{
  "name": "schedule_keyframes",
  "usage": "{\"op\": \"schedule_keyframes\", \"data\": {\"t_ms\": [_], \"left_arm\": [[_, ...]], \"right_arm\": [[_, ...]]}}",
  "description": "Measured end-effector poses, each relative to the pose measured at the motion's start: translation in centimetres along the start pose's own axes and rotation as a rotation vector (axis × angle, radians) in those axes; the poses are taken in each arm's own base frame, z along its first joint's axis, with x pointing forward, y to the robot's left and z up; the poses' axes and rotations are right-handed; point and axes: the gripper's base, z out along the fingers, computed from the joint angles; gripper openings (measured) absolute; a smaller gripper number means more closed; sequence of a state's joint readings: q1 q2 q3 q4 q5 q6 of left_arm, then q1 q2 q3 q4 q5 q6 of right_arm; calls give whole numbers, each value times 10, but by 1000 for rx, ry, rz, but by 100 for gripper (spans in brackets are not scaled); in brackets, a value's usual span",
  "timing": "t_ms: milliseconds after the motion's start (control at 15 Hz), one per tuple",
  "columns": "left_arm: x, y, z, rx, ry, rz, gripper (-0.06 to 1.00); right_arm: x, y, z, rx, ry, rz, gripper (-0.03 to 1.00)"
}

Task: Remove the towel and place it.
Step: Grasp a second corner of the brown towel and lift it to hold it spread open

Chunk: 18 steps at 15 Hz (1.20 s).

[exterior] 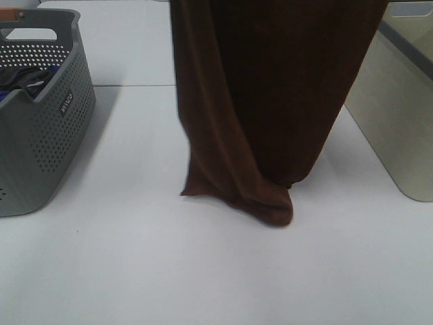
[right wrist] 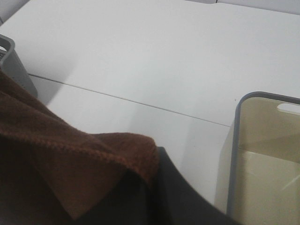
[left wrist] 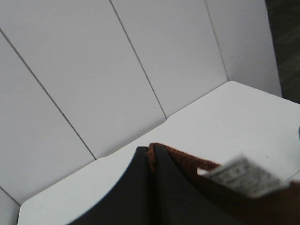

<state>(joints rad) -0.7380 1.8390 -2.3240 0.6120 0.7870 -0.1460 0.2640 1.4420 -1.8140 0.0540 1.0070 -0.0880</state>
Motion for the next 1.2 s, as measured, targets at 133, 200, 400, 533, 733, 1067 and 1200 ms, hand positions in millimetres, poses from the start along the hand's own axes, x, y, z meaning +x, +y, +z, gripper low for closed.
{"op": "schedule_keyframes", "data": {"t_ms": [133,200,400,533,733,1067,1200], "left_arm": [[25,15,31,-56,74,-57,0],[40,25,47,-79,111,-83,0],[82,39,97,-95,122,-124,0],[98,54,124,-100,-4,-147,0],[81,74,124,-85,-275,-185,0],[46,78,106,-47,-583,-151,0],[54,77,113,-62,-523,-127,0]], "right_arm": [[-4,-4,19,34,-35,-20,0],[-6,-6,33,45,-58,-27,0],[-12,-8,85,65,-161,-47,0],[-18,-11,119,91,-290,-78,0],[-37,-11,116,104,-511,-90,0],[-66,-11,84,118,-656,-94,0],[-60,-12,89,117,-561,-96,0]]}}
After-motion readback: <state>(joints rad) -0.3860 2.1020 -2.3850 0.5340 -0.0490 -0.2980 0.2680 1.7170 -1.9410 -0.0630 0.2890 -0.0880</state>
